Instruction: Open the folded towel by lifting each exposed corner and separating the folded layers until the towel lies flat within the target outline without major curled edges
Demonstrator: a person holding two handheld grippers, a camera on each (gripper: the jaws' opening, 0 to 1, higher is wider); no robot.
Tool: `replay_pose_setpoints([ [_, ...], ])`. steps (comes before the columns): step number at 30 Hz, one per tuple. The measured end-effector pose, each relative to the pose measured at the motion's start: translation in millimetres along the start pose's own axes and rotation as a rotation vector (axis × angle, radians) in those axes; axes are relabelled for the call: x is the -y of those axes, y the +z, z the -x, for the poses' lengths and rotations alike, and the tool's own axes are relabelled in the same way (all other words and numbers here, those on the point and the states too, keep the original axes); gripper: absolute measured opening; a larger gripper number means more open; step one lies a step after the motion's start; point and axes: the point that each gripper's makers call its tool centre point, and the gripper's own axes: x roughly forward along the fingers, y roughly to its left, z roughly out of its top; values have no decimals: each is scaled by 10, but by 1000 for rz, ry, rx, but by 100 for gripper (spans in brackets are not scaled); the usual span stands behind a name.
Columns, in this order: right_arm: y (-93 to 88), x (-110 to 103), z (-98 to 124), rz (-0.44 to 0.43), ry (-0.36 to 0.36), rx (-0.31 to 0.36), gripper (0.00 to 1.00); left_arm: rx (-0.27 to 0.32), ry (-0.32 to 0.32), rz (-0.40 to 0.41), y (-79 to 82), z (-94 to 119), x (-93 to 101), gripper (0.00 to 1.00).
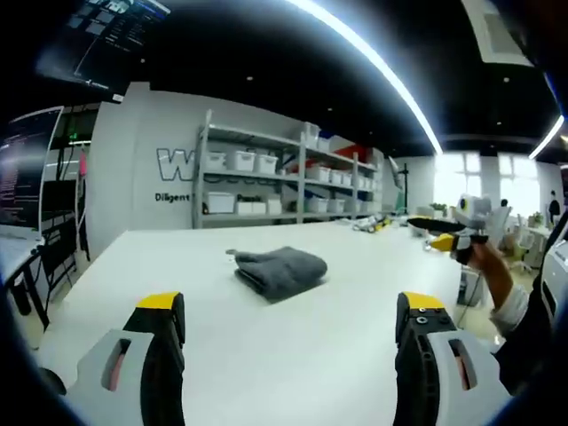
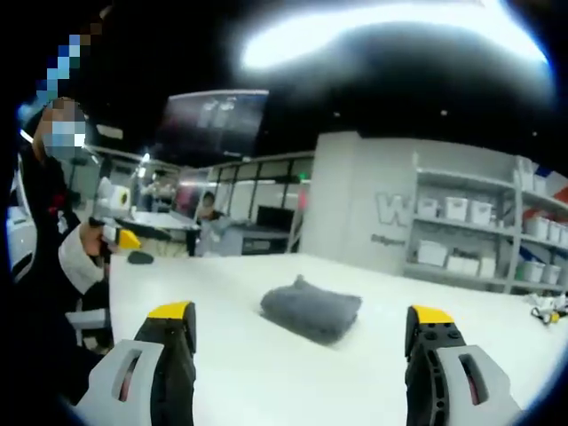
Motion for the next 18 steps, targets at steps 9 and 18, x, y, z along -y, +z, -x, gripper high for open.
replay_pose_setpoints([
  [9,90,-74,10,44,18,30,99,35,28,31,59,30,-98,99],
  [18,76,-36,10,29,8,22,99,31,64,-2,44,52,-151,99],
])
